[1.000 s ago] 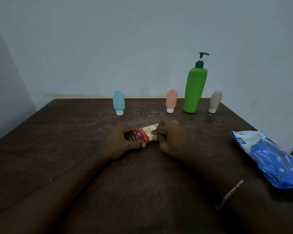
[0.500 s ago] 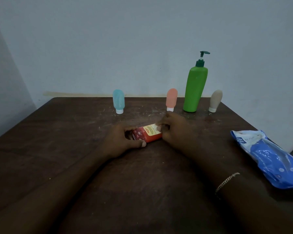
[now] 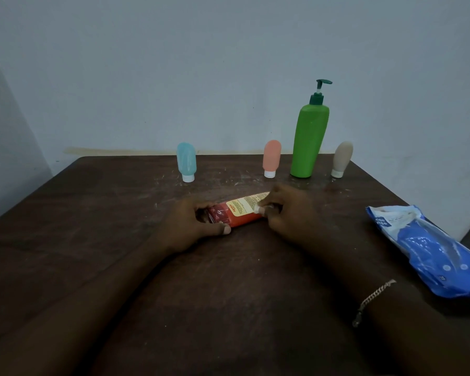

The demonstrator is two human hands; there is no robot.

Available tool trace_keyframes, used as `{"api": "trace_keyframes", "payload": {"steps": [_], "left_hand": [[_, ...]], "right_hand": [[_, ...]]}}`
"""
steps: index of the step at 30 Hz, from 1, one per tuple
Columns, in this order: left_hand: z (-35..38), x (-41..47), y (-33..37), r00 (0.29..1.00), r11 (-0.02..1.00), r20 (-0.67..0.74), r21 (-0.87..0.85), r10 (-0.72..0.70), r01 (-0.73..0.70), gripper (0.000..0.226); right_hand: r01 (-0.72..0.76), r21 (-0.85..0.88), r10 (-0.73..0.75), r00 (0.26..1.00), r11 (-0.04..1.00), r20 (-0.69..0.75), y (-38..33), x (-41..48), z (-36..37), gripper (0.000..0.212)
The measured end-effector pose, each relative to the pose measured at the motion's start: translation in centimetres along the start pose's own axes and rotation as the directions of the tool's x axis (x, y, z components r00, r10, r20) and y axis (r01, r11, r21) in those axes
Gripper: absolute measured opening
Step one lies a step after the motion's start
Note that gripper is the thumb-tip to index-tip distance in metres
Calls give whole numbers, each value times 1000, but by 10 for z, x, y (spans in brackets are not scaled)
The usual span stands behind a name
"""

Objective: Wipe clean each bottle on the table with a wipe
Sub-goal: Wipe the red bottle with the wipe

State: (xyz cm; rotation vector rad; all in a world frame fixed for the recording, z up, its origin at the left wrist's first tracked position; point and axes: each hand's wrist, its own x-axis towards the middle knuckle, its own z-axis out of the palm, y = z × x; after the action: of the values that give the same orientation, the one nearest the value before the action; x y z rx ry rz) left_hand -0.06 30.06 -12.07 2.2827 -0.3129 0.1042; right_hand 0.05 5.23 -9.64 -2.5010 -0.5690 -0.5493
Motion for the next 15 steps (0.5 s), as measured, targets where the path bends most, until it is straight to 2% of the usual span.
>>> {"api": "trace_keyframes", "payload": {"steps": [4,9,12,15], "left_hand": [[-1,-1,0,1000,1000,25,-11,13,-12,79],[-1,-2,2,999,1000,14,-2,31,-31,72],[-1,-3,2,1000,1000,13,-5,22,-22,74],[-1,-3,3,999,999,15,-4,34,-34,71]], "right_hand": [[-143,-29,139,984,989,-113,17,13,-4,14],[-44,-14,43,998,999,-40,13,4,1,19],[-173,-31,170,981,984,-88,31,9,-7,20],[-213,-53,204,969,976,-137,29,19,-5,23]]}}
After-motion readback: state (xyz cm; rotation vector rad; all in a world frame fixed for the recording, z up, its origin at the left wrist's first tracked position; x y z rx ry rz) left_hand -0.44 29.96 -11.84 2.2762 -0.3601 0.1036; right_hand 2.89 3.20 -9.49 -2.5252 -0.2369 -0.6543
